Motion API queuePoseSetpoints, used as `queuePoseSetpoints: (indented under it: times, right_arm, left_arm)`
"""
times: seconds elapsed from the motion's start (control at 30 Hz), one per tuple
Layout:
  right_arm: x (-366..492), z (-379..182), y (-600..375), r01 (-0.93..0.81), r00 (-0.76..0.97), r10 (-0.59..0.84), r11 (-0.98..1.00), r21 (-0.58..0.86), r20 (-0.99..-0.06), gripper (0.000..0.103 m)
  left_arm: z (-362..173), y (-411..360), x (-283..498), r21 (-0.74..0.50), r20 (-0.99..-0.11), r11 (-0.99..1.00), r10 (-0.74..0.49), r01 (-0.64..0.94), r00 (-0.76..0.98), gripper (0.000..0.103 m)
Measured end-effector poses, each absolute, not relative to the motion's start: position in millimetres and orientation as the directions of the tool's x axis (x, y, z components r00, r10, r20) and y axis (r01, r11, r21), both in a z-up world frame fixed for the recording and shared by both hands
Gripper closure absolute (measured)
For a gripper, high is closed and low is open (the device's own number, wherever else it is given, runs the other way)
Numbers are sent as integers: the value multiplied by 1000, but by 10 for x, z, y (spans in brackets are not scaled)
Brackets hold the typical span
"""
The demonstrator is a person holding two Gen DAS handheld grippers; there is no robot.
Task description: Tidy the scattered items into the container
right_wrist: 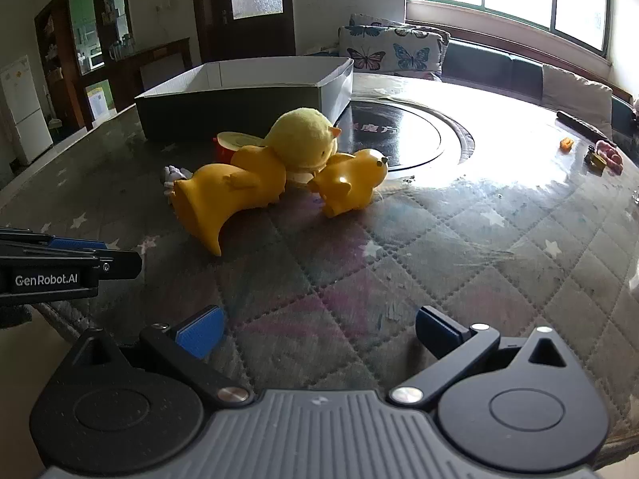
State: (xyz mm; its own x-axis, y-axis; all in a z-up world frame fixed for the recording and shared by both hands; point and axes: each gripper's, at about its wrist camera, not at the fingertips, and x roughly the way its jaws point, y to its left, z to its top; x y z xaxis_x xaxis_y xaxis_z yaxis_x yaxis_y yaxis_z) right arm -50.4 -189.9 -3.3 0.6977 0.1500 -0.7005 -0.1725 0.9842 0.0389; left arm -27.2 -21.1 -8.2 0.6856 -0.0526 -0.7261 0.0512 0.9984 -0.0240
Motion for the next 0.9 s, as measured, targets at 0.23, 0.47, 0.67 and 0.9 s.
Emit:
queuePoseSetpoints:
  times: [0.23,0.47,0.67,0.9]
  right_arm:
    - [-518,-2,-1912,-184,690,156,982,38,-706,0]
    - [-527,7,-1898,-195,687,162,980,36,-708,0]
    - [-515,12,-1902,-195,685,163,980,37,-710,0]
    - [-482,8,-1898,-196,681,164,980,38,-714,0]
  left_arm:
    - [-72,-255,-296,-17,-723,998,-56,64,688,64]
    - [-81,-283,-290,-12,-728,998,-56,70,684,64]
    - [-84,-310,-274,-8,-730,997,-56,73,681,64]
    - [-94,-330,-247,-7,-733,997,-57,76,678,64]
